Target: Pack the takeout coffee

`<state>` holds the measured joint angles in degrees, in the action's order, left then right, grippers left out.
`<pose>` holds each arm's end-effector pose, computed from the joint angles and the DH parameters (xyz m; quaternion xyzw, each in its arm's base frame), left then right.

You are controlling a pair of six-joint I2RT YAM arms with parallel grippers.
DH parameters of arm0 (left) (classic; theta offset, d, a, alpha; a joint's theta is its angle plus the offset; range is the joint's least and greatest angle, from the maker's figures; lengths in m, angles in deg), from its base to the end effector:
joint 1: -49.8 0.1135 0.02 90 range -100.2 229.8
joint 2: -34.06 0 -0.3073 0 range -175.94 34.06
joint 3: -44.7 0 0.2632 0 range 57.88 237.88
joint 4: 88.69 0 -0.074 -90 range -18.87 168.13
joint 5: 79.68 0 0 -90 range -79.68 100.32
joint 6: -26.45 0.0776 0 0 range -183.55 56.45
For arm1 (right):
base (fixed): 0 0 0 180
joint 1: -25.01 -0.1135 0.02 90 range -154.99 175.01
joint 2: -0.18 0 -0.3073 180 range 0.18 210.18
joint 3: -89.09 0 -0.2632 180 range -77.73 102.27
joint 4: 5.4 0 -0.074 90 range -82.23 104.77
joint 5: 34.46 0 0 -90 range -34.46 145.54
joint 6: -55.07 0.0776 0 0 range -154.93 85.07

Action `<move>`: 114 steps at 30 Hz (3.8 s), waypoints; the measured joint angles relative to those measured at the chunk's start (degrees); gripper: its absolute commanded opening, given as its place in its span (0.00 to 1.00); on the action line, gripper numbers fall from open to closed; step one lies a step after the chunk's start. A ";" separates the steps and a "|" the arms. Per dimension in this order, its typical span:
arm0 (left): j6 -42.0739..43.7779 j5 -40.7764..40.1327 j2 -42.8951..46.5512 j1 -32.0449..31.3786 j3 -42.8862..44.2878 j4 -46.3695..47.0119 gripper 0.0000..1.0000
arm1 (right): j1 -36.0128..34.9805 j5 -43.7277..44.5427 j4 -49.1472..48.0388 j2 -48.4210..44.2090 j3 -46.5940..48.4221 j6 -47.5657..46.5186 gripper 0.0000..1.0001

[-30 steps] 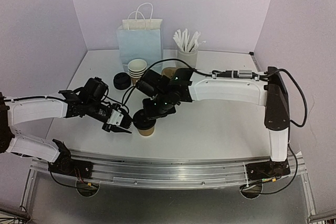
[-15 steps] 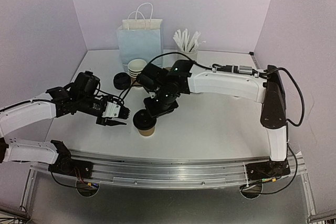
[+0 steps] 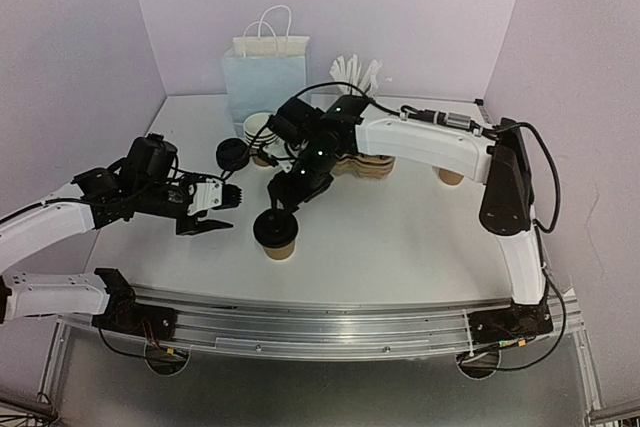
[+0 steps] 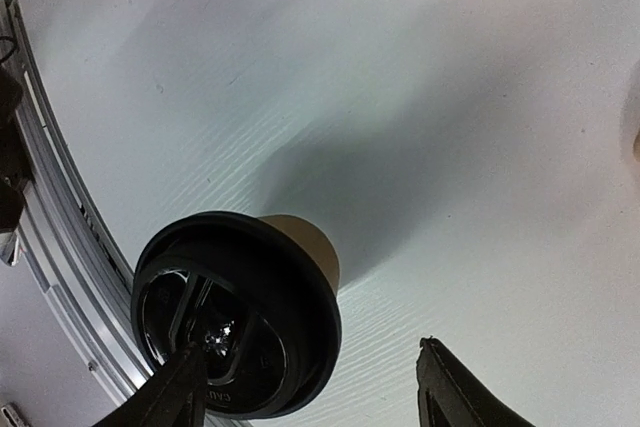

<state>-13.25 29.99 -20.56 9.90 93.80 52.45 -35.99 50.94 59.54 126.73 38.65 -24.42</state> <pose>0.1437 -0.1542 0.2359 0.6901 0.5942 -0.1222 0.3947 0.2549 0.4727 0.2406 -0.4222 0.8726 0.1732 0.1739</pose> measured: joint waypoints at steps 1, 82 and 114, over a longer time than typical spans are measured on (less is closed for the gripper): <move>-0.84 -0.41 0.23 -0.01 -0.06 0.00 0.59 | -0.02 -0.37 0.01 0.40 0.03 -0.77 0.74; -8.14 -0.49 -1.06 -0.02 -5.55 3.25 0.78 | -8.19 11.02 -10.10 -1.84 -6.54 1.70 0.82; -3.26 -1.66 -0.85 0.13 -6.43 2.93 0.77 | -8.83 14.70 -11.14 -0.86 -7.41 0.68 0.48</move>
<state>-16.52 28.34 -21.42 10.03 87.37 55.39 -44.81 65.64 48.40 125.86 31.24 -23.73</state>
